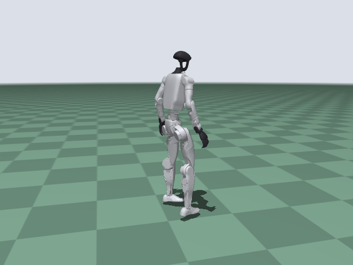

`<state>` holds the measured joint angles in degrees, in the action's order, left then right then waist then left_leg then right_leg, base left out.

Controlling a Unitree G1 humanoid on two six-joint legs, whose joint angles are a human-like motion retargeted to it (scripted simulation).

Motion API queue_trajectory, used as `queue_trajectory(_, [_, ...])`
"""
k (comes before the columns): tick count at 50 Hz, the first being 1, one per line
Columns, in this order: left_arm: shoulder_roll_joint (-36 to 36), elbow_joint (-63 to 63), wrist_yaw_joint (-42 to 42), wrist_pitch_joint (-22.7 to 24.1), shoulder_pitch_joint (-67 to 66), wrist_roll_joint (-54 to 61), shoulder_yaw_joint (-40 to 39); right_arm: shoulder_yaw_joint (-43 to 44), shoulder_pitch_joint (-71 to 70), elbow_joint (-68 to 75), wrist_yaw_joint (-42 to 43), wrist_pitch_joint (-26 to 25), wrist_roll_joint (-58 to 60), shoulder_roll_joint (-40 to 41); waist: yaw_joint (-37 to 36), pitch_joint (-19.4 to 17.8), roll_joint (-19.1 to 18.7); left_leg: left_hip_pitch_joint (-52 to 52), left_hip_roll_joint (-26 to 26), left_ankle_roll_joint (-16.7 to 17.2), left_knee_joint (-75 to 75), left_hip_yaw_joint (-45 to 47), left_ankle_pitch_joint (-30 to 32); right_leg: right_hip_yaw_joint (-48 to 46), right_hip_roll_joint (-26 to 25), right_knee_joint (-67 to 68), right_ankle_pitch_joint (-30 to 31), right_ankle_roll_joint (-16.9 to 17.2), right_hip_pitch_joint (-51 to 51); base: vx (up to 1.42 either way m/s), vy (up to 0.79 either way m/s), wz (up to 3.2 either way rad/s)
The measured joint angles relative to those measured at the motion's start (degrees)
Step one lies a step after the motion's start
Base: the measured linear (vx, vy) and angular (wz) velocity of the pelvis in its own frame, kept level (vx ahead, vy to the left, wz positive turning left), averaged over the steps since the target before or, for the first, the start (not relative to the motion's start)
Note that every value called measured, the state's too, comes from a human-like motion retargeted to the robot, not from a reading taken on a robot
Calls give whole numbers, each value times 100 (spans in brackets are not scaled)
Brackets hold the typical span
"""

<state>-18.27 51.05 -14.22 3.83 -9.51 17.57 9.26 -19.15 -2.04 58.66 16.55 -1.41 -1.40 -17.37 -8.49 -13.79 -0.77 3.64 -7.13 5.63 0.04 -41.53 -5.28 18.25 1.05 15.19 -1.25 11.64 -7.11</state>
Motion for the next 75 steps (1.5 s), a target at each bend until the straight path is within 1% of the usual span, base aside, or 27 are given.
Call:
queue_trajectory(5, [112, -137, -90, 139, 215, 167, -36, 125, -85, 178, 61, 70, -115, -82, -266, -232, -128, -78, -70, -30, -218, -670, 57, -864, 430, -340, -258, 45, 304, -1, -20, 152])
queue_trajectory(7, [204, -285, -136, 175, 186, 226, -7, 126, -53, 210, 189, 124, -222, -155, -423, -269, -185, -266, -76, -162, -101, -172, -2, -1214, 579, -682, -158, 93, 477, -6, -20, 149])
queue_trajectory(12, [431, -481, -7, 131, 38, 127, 105, 23, -265, 423, 291, 104, -129, -394, -417, -193, -244, -979, 306, -473, 721, 3530, -512, -2247, 848, -945, -59, 263, 586, -6, -15, 194])
queue_trajectory(13, [443, -463, 24, 156, -38, 26, 154, 58, -284, 443, 262, 131, -44, -427, -286, -133, -247, -1161, 389, -430, 1118, 4133, -690, -2566, 907, -950, -107, 264, 639, -3, -9, 247])
queue_trajectory(15, [480, -281, 150, 87, 47, -112, 263, 64, -430, 470, 330, 91, 35, -492, -225, -22, -250, -1043, 492, -514, 866, 4839, -671, -3002, 948, -940, -99, 276, 594, -4, -8, 220])
queue_trajectory(16, [475, -171, 197, 71, 67, -282, 315, 126, -435, 428, 346, 111, 22, -509, -189, 18, -253, -991, 493, -510, 850, 4986, -690, -3239, 977, -924, -123, 282, 629, -3, -6, 205])
queue_trajectory(17, [569, -110, 209, 87, 128, 329, 177, 193, -449, 384, 354, 110, -60, -522, -169, 48, -263, -940, 495, -505, 844, 5101, -712, -3467, 1001, -901, -152, 269, 659, -1, -4, 204])
queue_trajectory(18, [859, -145, 151, 164, 268, 2501, -344, 266, -483, 336, 345, 65, -278, -528, -180, 60, -288, -894, 496, -496, 858, 5151, -739, -3676, 1012, -863, -189, 218, 682, 0, -3, 182])
queue_trajectory(19, [867, -51, 316, 71, 282, 2620, -426, 346, -433, 254, 184, 72, -355, -535, -236, 96, -296, -822, 511, -461, 868, 5229, -775, -3864, 1052, -638, -277, 233, 627, 1, -2, 157])
queue_trajectory(20, [734, 106, 591, -107, 233, 1711, -291, 429, -341, 154, -53, 104, -362, -543, -313, 144, -295, -737, 532, -412, 875, 5321, -816, -4041, 1106, -319, -389, 283, 534, 2, -2, 144])
queue_trajectory(21, [572, 235, 327, -30, 164, 188, 99, 495, -257, 59, 127, 208, -276, -531, -384, 180, -272, -658, 551, -362, 856, 5449, -814, -4196, 1123, -235, -442, 315, 541, 2, 0, 155])
queue_trajectory(22, [471, 335, 150, 28, 112, -821, 347, 535, -185, -28, 276, 293, -238, -527, -409, 219, -265, -582, 567, -309, 811, 5529, -799, -4385, 1111, -274, -461, 329, 618, 4, 4, 195])
queue_trajectory(25, [559, 505, 151, 44, 84, -692, 184, 452, -68, -238, 364, 408, -343, -572, -299, 376, -342, -428, 634, -139, 456, 5398, -666, -5079, 920, -744, -363, 264, 1009, 4, 6, 203])
queue_trajectory(29, [572, 738, 145, 54, 77, -407, 21, 267, -52, -510, 95, 439, -6, -608, -232, 380, -289, -529, 642, -70, 467, 4775, -561, -5635, 955, -476, -500, 59, 1144, 2, 9, 147])
queue_trajectory(32, [550, 887, 164, -72, 207, -264, -55, 50, -174, -901, -74, 409, 293, -677, -206, 267, -257, -446, 636, -145, 252, 4384, -410, -5323, 1052, 228, -714, -272, 883, 1, 8, 97])
queue_trajectory(35, [509, 990, 117, -151, 262, -333, -67, -125, -232, -1303, -208, 451, 496, -722, -84, 206, -201, -421, 608, -175, 254, 4076, -394, -4124, 970, 1081, -954, -453, 340, 4, 6, 99])
queue_trajectory(38, [427, 1013, -6, -122, 225, -529, 22, -286, -174, -1468, -159, 481, 708, -701, 119, 254, -173, -354, 604, -155, 182, 3695, -313, -2771, 467, 1302, -1027, -257, -1, 7, 1, 114])
queue_trajectory(40, [374, 941, -7, -105, 218, -541, 38, -343, -126, -1499, -204, 466, 798, -684, 248, 293, -183, -314, 623, -120, 146, 3463, -268, -2345, 241, 1203, -1065, -166, -69, 9, -1, 109])
queue_trajectory(44, [258, 608, 88, 39, 205, -400, 66, -314, 43, -1477, -361, 487, 759, -681, 473, 309, -144, -273, 518, -11, 324, 3123, -352, -2433, 241, 510, -1148, -175, 131, 11, -2, 99])
queue_trajectory(50, [103, 293, 125, 113, 434, -292, 108, -386, 218, -987, -367, 412, 815, -609, 363, 457, 86, -98, 255, -133, 162, 2867, -287, -2111, 263, -303, -467, -52, 388, 10, -8, 37])
queue_trajectory(52, [133, 208, 94, 109, 438, -229, 35, -350, 260, -792, -467, 383, 700, -595, 283, 505, 69, -51, 268, -140, 202, 2903, -324, -2127, 259, -357, -466, -21, 480, 10, -9, -11])
queue_trajectory(53, [159, 140, 105, 79, 407, -151, -11, -149, 278, -711, -560, 364, 177, -541, 268, 515, 48, -11, 283, -133, 224, 2917, -353, -2131, 243, -417, -440, 5, 555, 10, -10, -15])
queue_trajectory(55, [230, 67, 13, 191, 364, -109, -75, -401, 344, -634, -511, 396, 921, -695, 225, 549, 15, 46, 301, -155, 253, 2965, -377, -2101, 213, -514, -382, 60, 652, 10, -9, -17])
queue_trajectory(57, [300, 18, 40, 264, 279, -71, -108, -311, 427, -575, -652, 428, 788, -706, 267, 633, 26, -97, 254, -114, 583, 3063, -489, -2096, 237, -603, -364, 116, 716, 10, -9, -5])
queue_trajectory(60, [388, 102, -26, 303, 273, -92, -72, -138, 499, -480, -372, 457, 621, -676, 332, 701, 40, -155, 217, -178, 766, 3106, -547, -2081, 250, -724, -353, 191, 813, 7, -10, -2])
queue_trajectory(66, [510, 499, 11, 107, 401, -589, 186, 202, 387, 0, -136, 348, 142, -469, 390, 809, 77, -255, 277, -342, 974, 4091, -938, -1978, 249, -910, -310, 336, 880, 4, -10, -14])
queue_trajectory(75, [676, 553, 152, 37, 241, -748, 263, 312, 391, -39, -187, 365, 175, -372, 579, 859, -81, 22, 324, -277, 342, 3981, -625, -1943, 35, -1082, -287, 333, 1089, 6, -2, -9])
